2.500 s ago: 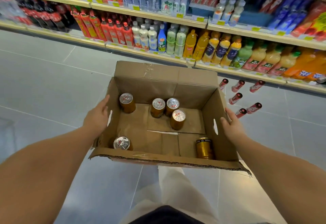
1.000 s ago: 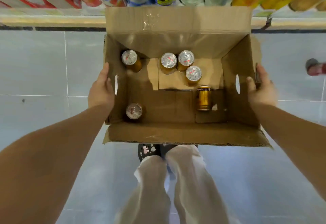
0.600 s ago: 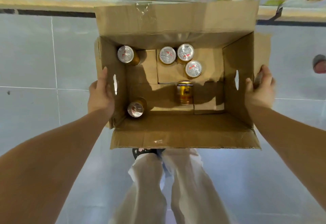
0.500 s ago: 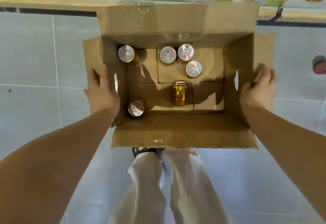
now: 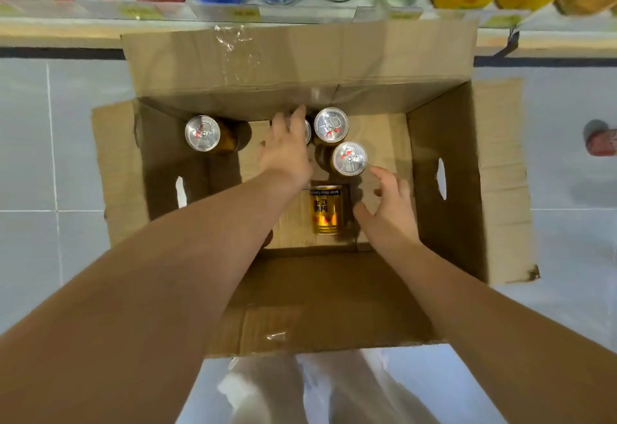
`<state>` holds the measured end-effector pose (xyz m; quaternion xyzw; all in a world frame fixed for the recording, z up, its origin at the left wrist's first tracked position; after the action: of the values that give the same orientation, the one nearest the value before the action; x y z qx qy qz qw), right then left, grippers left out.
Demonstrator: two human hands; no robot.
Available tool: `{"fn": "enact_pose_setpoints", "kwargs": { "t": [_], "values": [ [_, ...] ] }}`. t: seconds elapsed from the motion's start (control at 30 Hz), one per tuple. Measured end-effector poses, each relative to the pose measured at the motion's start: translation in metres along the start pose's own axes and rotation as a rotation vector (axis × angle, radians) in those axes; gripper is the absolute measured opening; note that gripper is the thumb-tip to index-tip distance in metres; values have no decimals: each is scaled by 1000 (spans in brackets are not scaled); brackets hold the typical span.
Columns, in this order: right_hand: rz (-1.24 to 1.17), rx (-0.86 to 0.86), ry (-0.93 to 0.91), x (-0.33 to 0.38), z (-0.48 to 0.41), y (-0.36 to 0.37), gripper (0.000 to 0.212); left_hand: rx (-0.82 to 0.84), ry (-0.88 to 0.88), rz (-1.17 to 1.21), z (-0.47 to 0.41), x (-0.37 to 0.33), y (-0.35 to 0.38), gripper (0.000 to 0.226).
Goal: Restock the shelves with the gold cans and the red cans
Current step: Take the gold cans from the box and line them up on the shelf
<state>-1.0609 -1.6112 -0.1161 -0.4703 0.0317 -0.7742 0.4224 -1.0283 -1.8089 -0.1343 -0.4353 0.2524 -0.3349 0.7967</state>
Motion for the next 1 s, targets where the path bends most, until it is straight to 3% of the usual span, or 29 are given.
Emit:
{"fn": "enact_pose_setpoints", "kwargs": {
  "t": [0.13,0.23,0.4,0.57,0.67,0.8,0.93,1.0],
  "values": [
    [-10,-16,-9,-12,-32,6,89,-155,57,-181,-14,6,14,87],
    [7,-16,7,-9,-54,19,97,-168,40,-249,-21,18,16,78],
    [-15,-26,86,2,-66,33,68,30,75,-93,-10,31,24,74],
    [23,-34,69,25,-22,7,61,117,-24,92,56,63,-2,71],
    [26,-27,25,63,23,-19,60,135,-54,86,103,75,-47,71],
    [-147,-33,24,134,89,-63,45,168,-131,176,160,81,-138,73],
    [-259,-67,-23,227,157,-116,32,112,-4,242,218,69,-260,57],
    [-319,-94,-58,273,189,-141,37,71,26,262,244,60,-325,47]
  ]
}}
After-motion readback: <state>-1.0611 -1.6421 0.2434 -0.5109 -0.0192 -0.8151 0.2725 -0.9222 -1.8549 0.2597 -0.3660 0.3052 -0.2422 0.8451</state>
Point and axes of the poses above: each hand's wrist, its own z-axis away from the middle knuckle, its own y-axis out of the palm, x = y × z, the point moved 6 cm from there along -z, towards the middle knuckle, and after that the axes turned 15 degrees about -z, right-handed, at the moved point
